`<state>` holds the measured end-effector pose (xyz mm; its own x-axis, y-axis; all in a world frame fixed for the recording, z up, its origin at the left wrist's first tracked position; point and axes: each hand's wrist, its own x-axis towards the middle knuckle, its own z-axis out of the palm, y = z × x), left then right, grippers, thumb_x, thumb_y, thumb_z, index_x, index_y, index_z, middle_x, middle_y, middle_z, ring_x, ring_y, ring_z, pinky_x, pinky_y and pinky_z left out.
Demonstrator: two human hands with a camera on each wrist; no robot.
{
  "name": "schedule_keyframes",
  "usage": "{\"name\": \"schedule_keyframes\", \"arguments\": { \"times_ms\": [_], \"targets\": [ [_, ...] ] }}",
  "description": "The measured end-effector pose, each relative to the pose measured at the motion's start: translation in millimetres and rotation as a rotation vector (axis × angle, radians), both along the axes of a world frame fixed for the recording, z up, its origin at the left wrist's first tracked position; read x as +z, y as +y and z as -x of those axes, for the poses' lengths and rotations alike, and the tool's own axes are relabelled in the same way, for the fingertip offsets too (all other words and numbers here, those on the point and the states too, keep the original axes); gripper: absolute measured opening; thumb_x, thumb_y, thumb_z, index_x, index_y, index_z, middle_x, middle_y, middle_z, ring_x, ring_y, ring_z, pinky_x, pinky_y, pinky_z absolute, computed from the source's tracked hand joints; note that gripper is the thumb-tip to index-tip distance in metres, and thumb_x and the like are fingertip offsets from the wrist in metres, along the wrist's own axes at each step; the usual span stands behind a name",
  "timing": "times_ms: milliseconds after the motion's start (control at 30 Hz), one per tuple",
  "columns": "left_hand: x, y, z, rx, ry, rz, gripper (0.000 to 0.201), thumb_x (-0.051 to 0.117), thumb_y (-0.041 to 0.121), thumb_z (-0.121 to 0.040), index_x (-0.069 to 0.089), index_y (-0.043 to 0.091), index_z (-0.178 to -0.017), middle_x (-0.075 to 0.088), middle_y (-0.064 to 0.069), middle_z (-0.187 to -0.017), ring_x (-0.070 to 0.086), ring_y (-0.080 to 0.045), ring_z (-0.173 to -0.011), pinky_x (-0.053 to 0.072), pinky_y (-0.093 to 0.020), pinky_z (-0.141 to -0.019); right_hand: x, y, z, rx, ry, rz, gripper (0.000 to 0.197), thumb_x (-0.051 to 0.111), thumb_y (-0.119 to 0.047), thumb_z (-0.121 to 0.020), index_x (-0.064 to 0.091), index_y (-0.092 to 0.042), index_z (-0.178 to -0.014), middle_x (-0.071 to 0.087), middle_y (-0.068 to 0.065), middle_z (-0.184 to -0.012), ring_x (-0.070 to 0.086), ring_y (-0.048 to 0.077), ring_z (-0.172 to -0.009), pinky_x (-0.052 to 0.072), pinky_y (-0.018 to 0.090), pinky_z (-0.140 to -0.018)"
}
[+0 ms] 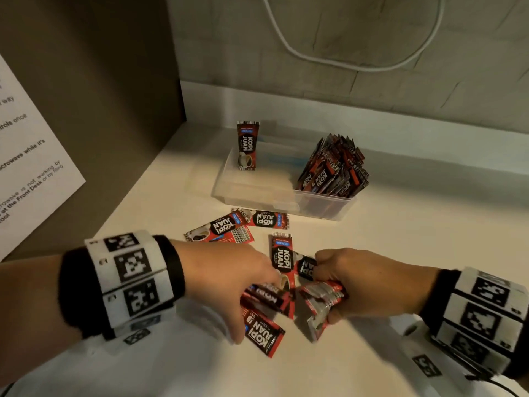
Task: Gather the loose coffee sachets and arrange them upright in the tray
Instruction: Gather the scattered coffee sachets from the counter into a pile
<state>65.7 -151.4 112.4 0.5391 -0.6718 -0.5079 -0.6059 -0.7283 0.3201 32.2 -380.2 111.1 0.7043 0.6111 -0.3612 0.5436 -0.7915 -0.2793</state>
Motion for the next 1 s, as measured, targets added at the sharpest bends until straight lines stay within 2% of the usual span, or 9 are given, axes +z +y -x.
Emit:
{"name": "schedule_keyframes", "arguments": {
  "times_ms": [133, 333, 400, 467, 567, 633, 733, 800, 1000],
  "targets": [
    [-11, -1, 13, -0.045, -0.004, 0.045, 0.052, 0.078, 0.042, -0.073, 0.056, 0.031, -0.119, 0.049, 0.018, -0.097, 0.049, -0.004, -0.090, 0.040, -0.023, -0.077, 13, -9, -8, -0.099, -0.066, -0.130, 0.018, 0.067, -0.047, -0.079, 0.060, -0.032, -0.085, 0.056, -0.013, -0.082, 0.053, 0.000, -0.069, 0.040, 0.011, -0.061],
    [-6, 1, 16, -0.077, 0.037, -0.068, 0.013, 0.064, 0.027, -0.079, 0.060, 0.027, -0.091, 0.061, 0.009, -0.083, 0.059, -0.009, -0.077, 0.054, -0.037, -0.074, 17, 8, -24, -0.384, -0.069, -0.374, 0.027, 0.062, -0.009, -0.089, 0.048, -0.031, -0.097, 0.063, -0.006, -0.087, 0.061, 0.004, -0.068, 0.051, 0.019, -0.062],
    [4, 5, 8, -0.039, 0.089, -0.117, 0.004, 0.059, 0.021, -0.080, 0.057, 0.025, -0.082, 0.059, 0.008, -0.073, 0.056, -0.003, -0.064, 0.052, -0.026, -0.062, 13, 23, -29, -0.409, -0.094, -0.322, 0.024, 0.068, -0.016, -0.086, 0.053, -0.025, -0.102, 0.060, -0.010, -0.088, 0.058, 0.004, -0.070, 0.045, 0.012, -0.059],
    [13, 14, -5, 0.030, 0.186, -0.119, 0.011, 0.061, 0.016, -0.083, 0.055, 0.025, -0.080, 0.058, 0.007, -0.067, 0.052, 0.002, -0.052, 0.043, -0.015, -0.051, 9, 37, -34, -0.443, -0.054, -0.232, 0.023, 0.076, -0.035, -0.079, 0.054, -0.027, -0.082, 0.058, -0.012, -0.076, 0.055, 0.002, -0.064, 0.039, 0.010, -0.052],
    [21, 31, -27, 0.222, 0.300, 0.011, 0.018, 0.062, 0.008, -0.084, 0.061, 0.018, -0.099, 0.070, -0.009, -0.082, 0.061, -0.010, -0.061, 0.051, -0.027, -0.066, 1, 53, -37, -0.488, 0.012, -0.139, 0.036, 0.079, -0.058, -0.065, 0.058, -0.028, -0.069, 0.063, -0.010, -0.069, 0.058, 0.004, -0.062, 0.042, 0.018, -0.053],
    [23, 40, -41, 0.293, 0.132, 0.022, 0.014, 0.064, 0.015, -0.085, 0.060, 0.023, -0.097, 0.069, 0.000, -0.087, 0.063, -0.011, -0.071, 0.050, -0.027, -0.069, -5, 61, -38, -0.500, -0.016, -0.107, 0.040, 0.079, -0.060, -0.063, 0.062, -0.026, -0.076, 0.065, -0.009, -0.073, 0.059, 0.006, -0.065, 0.044, 0.021, -0.056],
    [16, 45, -55, 0.422, -0.115, 0.062, 0.015, 0.067, 0.033, -0.087, 0.058, 0.029, -0.099, 0.065, 0.010, -0.090, 0.059, -0.002, -0.077, 0.042, -0.019, -0.063, -11, 70, -39, -0.479, -0.077, -0.088, 0.039, 0.080, -0.046, -0.068, 0.065, -0.019, -0.092, 0.068, -0.003, -0.088, 0.063, 0.013, -0.077, 0.053, 0.026, -0.068],
    [5, 44, -58, 0.519, -0.151, 0.096, 0.023, 0.071, 0.037, -0.084, 0.058, 0.028, -0.100, 0.066, 0.011, -0.091, 0.059, -0.001, -0.076, 0.042, -0.018, -0.062, -11, 76, -40, -0.474, -0.084, -0.093, 0.031, 0.075, -0.033, -0.072, 0.064, -0.014, -0.095, 0.068, 0.001, -0.088, 0.064, 0.017, -0.078, 0.054, 0.026, -0.066],
    [-15, 42, -63, 0.627, -0.138, 0.145, 0.047, 0.078, 0.038, -0.076, 0.063, 0.020, -0.117, 0.070, 0.004, -0.104, 0.065, -0.012, -0.090, 0.051, -0.027, -0.082, 9, 69, -35, -0.484, -0.047, -0.296, 0.008, 0.060, -0.018, -0.087, 0.063, -0.011, -0.090, 0.065, 0.002, -0.076, 0.059, 0.014, -0.058, 0.051, 0.026, -0.057]
  ]
}}
